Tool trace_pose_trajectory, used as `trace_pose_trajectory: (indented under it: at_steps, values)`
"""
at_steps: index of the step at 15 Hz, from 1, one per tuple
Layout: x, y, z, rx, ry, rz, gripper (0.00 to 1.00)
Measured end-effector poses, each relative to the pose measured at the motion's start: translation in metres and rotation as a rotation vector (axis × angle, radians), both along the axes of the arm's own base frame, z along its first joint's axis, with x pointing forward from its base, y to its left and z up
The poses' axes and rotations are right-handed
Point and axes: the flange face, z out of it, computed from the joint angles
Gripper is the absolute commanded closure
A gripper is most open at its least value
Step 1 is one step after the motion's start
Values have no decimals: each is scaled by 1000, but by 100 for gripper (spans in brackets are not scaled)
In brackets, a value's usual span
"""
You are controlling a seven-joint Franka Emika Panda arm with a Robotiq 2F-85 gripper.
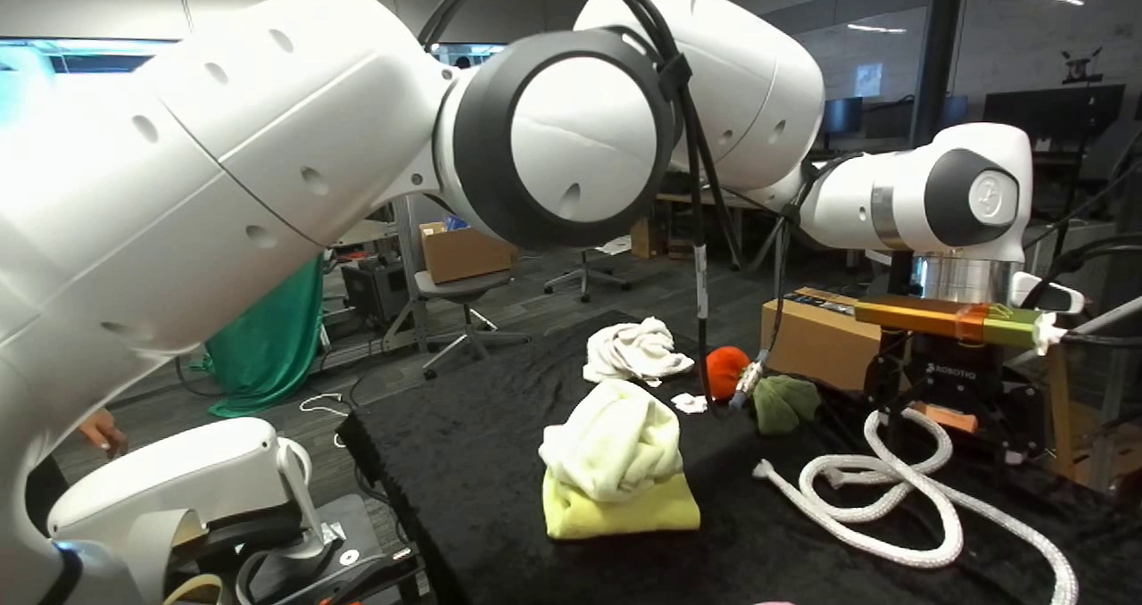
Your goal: One by one, put all the objects in the center of the table
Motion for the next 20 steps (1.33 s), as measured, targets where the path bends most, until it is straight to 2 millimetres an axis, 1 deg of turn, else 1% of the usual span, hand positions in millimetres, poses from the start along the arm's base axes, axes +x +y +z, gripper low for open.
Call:
trace_pose_trajectory:
  at_steps: [3,7,11,18,20]
  values:
    - [1,14,-2,49,-3,17,0]
    - [0,31,-11,147,3,44,0]
    - [-2,31,-17,160,16,60,0]
    - [-1,30,-18,158,14,100,0]
    - [-2,31,-21,161,14,108,0]
